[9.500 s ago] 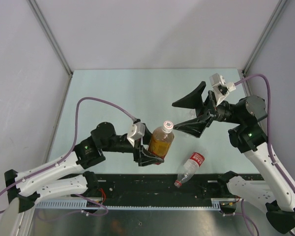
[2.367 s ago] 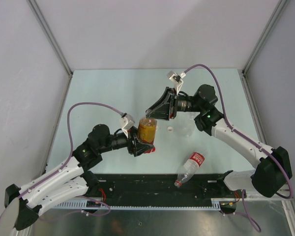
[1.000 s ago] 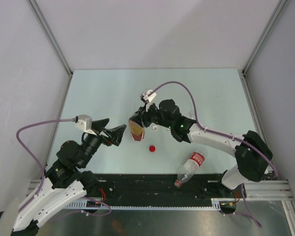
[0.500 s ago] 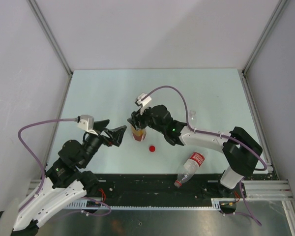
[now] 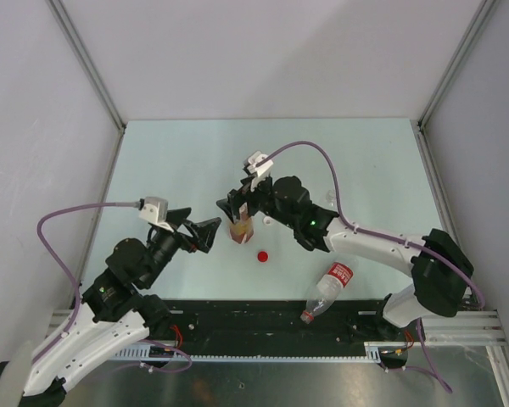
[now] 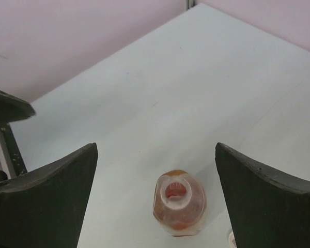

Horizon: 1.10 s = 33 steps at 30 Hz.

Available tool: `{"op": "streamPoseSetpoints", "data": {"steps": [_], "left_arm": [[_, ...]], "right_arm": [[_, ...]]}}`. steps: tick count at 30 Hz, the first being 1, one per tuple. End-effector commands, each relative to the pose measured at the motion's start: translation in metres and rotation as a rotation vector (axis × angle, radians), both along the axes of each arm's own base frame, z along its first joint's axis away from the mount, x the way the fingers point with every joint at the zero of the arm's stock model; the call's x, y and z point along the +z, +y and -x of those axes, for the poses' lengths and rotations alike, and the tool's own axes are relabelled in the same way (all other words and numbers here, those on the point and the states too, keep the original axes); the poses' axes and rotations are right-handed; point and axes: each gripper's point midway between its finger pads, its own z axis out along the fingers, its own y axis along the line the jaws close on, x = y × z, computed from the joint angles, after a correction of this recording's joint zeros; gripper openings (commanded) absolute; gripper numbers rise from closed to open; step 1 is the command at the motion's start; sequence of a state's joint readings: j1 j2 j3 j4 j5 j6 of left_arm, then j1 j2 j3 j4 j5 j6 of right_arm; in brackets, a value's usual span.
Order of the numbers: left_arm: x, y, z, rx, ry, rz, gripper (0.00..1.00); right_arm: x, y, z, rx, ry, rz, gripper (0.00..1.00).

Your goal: Unscrew the bottle caps

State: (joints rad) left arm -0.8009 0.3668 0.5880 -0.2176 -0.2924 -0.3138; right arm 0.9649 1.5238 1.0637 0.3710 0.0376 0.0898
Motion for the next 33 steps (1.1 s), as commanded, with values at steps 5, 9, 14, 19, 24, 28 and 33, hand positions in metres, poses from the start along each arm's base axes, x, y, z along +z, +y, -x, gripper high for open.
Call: {"op": "streamPoseSetpoints", "data": {"steps": [5,9,14,19,24,28,33], "left_arm": [[-0.007,-0.009,-0.003,-0.018,0.041,-0.015,0.99],[-0.014,-0.022,-0.005,-0.058,0.086,-0.051,0.99],[-0.032,-0.028,-0.012,-0.061,0.168,-0.116,0.99],[-0.046,-0.023,-0.021,-0.033,0.239,-0.13,0.99],[-0.057,-0.01,-0.029,-0.02,0.296,-0.11,0.99],[-0.072,0.006,-0.038,0.006,0.366,-0.082,0.99],[-0.102,0.032,-0.052,0.057,0.524,-0.031,0.99]], "right_arm": [[0.049,-0.011,0.013,0.047,-0.036,-0.089,0.99],[0.057,-0.026,0.008,0.07,0.021,-0.129,0.99],[0.061,-0.063,-0.016,0.05,0.119,-0.176,0.99],[0.067,-0.118,-0.045,-0.068,0.166,-0.195,0.99],[0.073,-0.189,-0.067,-0.286,0.209,-0.222,1.0],[0.068,-0.246,-0.07,-0.44,0.213,-0.25,0.99],[0.041,-0.323,-0.062,-0.681,0.275,-0.248,0.99]]}}
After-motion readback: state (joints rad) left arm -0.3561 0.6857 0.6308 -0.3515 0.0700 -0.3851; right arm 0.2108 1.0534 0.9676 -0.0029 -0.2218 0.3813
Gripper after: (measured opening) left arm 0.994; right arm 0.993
